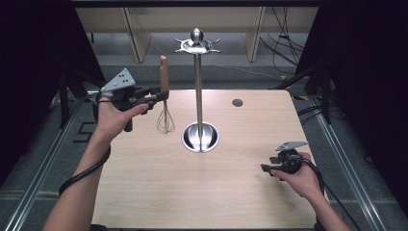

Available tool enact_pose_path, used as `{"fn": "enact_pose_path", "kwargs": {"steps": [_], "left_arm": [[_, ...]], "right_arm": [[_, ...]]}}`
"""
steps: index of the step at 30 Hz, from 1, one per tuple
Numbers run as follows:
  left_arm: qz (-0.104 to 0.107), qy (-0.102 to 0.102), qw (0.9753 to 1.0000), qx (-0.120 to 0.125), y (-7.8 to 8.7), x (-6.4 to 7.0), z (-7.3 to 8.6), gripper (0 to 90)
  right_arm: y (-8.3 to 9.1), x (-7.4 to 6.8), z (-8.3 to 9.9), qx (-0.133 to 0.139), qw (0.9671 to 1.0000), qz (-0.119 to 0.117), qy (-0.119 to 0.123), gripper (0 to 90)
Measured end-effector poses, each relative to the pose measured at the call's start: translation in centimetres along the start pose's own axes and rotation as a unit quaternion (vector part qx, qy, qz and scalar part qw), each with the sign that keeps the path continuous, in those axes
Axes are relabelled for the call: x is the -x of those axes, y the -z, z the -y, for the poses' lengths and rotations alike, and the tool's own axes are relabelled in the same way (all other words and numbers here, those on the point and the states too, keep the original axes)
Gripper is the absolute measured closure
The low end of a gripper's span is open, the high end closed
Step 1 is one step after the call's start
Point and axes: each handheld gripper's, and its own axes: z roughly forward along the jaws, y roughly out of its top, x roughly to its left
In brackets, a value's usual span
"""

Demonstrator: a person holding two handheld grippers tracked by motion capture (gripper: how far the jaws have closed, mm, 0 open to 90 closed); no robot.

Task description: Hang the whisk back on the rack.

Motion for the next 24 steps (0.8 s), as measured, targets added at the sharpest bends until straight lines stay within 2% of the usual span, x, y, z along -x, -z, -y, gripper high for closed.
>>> {"fn": "enact_pose_path", "kwargs": {"steps": [24], "left_arm": [[0.007,-0.004,1.0,-0.001,-0.6,-0.09,-0.87,68.2]], "right_arm": [[-0.02,0.02,0.0,0.002,1.0,-0.001,-0.001,47.9]]}}
